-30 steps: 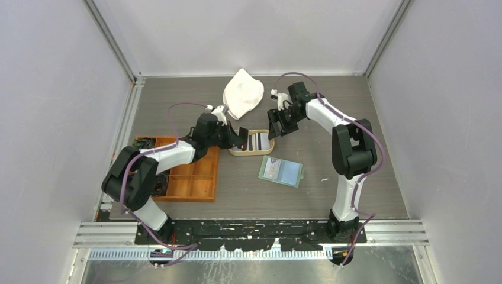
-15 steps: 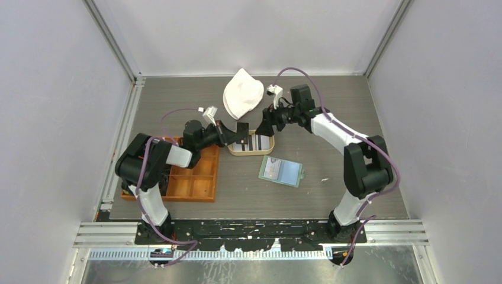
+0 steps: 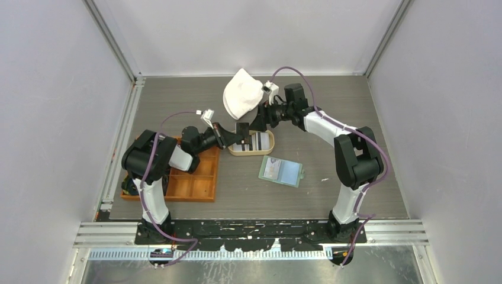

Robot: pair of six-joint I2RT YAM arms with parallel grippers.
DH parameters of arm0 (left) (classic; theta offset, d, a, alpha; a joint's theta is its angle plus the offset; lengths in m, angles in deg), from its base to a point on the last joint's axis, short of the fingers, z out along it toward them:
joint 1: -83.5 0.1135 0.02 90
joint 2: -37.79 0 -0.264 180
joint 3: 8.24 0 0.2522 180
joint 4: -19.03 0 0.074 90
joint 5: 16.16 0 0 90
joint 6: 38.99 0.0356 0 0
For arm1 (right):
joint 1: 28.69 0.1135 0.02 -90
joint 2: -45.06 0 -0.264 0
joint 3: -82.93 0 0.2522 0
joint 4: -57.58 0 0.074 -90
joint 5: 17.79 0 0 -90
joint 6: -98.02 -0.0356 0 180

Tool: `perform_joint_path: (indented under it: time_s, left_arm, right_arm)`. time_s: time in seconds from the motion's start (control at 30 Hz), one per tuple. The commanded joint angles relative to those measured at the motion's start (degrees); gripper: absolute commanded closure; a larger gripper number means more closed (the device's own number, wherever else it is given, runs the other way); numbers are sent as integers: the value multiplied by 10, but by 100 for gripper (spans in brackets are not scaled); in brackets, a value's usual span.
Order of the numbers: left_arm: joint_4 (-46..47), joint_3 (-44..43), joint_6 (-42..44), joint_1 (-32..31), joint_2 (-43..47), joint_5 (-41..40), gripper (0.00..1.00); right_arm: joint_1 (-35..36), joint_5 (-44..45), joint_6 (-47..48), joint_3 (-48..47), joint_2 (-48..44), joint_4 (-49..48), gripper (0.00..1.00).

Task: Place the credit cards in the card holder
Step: Pick up the credit card from the storage box.

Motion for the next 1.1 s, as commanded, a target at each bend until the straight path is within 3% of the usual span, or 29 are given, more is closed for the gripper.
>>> perform_joint_path:
  time_s: [0.0, 0.27, 0.4, 0.83, 1.07]
  left_arm:
    - [43, 7, 8, -2, 19, -7, 100]
    - [-138, -2, 102, -46, 102, -69, 100]
    - [-171, -3, 106, -53, 120, -90, 100]
    - [-177, -19, 84, -53, 98, -83, 100]
    - [-117, -29, 45, -41, 59, -42, 100]
  right_arm:
    - [0, -2, 19, -52, 8, 33, 26]
    - [0, -6, -14, -52, 11, 22, 26]
    - [0, -14, -52, -41, 17, -10, 26]
    - [25, -11, -118, -45, 59, -35, 27]
    - [25, -17, -117, -49, 74, -28, 30]
